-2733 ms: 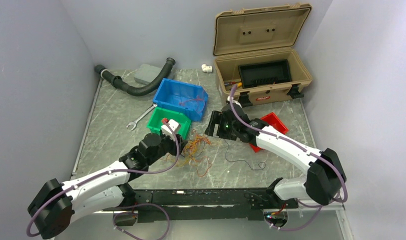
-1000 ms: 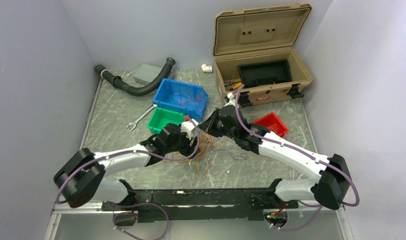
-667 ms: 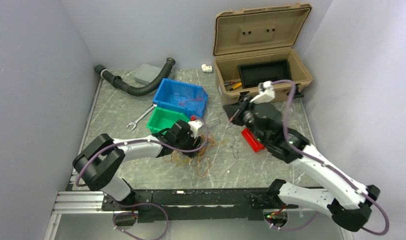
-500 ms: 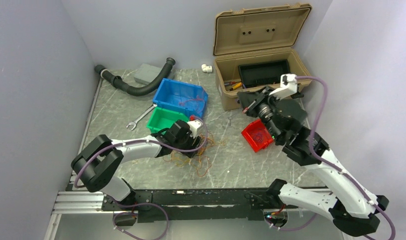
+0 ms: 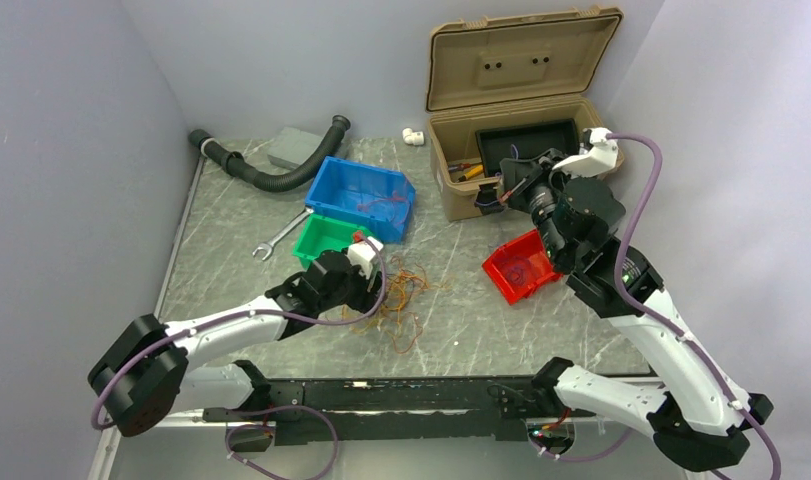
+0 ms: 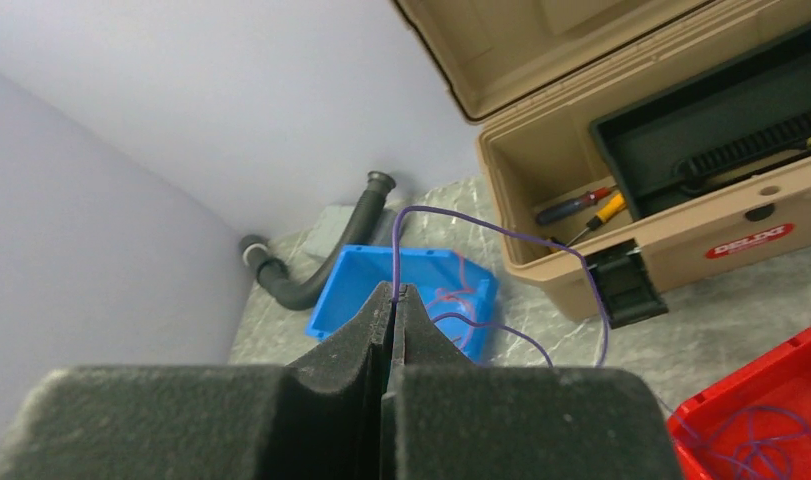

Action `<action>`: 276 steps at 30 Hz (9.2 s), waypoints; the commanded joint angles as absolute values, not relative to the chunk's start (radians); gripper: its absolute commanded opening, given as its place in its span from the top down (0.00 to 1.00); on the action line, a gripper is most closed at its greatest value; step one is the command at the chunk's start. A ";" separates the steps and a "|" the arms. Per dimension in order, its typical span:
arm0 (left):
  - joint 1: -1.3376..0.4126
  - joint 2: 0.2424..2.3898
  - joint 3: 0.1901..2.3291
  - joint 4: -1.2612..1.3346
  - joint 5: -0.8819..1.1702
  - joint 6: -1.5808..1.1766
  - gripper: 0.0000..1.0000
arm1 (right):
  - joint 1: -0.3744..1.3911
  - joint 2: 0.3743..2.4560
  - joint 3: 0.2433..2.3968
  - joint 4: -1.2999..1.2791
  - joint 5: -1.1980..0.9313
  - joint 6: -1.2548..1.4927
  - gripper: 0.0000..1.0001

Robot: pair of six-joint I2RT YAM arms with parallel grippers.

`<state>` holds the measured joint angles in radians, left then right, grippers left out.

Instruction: Untangle the cables

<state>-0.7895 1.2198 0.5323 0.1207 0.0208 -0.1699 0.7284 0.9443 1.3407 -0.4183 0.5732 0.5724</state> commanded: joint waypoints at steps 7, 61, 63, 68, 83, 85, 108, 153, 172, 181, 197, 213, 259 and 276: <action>-0.786 1.128 0.493 0.202 0.003 -0.172 0.29 | 0.676 0.896 1.348 -0.469 0.642 0.540 1.00; -0.787 1.049 0.462 0.200 -0.028 -0.154 0.28 | 0.189 0.964 1.292 -0.895 0.918 0.840 1.00; -0.787 1.047 0.460 0.202 -0.030 -0.154 0.28 | 0.190 0.945 1.305 -0.896 0.949 0.841 1.00; -0.786 1.047 0.460 0.206 -0.028 -0.153 0.28 | 0.189 0.891 1.318 -0.859 0.962 0.829 1.00; -0.786 1.055 0.462 0.208 -0.028 -0.153 0.28 | 0.190 0.860 1.256 -0.688 0.654 0.673 1.00; -0.786 1.057 0.463 0.208 -0.028 -0.154 0.28 | 0.189 0.867 1.198 -0.656 0.619 0.694 1.00; -0.787 1.026 0.453 0.198 -0.036 -0.152 0.28 | 0.011 1.140 0.702 -0.381 0.177 0.831 1.00; -0.785 1.224 0.565 0.074 -0.031 -0.142 1.00 | 0.494 1.074 0.740 -0.321 -0.117 0.430 0.26; -0.801 0.942 0.942 -0.342 0.288 -0.188 1.00 | 0.811 1.154 0.609 0.275 -0.377 0.345 0.14; -0.806 0.894 1.170 -0.362 0.318 -0.250 1.00 | 0.896 1.320 0.583 0.430 -0.021 0.499 0.17; -0.805 1.022 1.816 -0.524 0.049 -0.189 1.00 | 0.894 1.151 0.556 0.206 0.259 0.546 0.17; -0.805 1.055 1.789 -0.500 0.093 -0.196 1.00 | 0.903 1.014 0.593 0.510 -0.316 0.251 0.18; -0.517 0.974 1.170 -0.410 0.016 -0.409 0.01 | 0.929 1.105 1.083 0.254 0.100 0.470 1.00; -0.556 0.897 0.794 0.033 0.296 -0.391 0.15 | 0.715 1.129 1.033 0.053 0.348 0.848 1.00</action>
<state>-0.5224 0.8635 0.8391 -0.2462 0.1123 -0.4088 0.7166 1.1259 1.0142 0.0971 0.2901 0.7601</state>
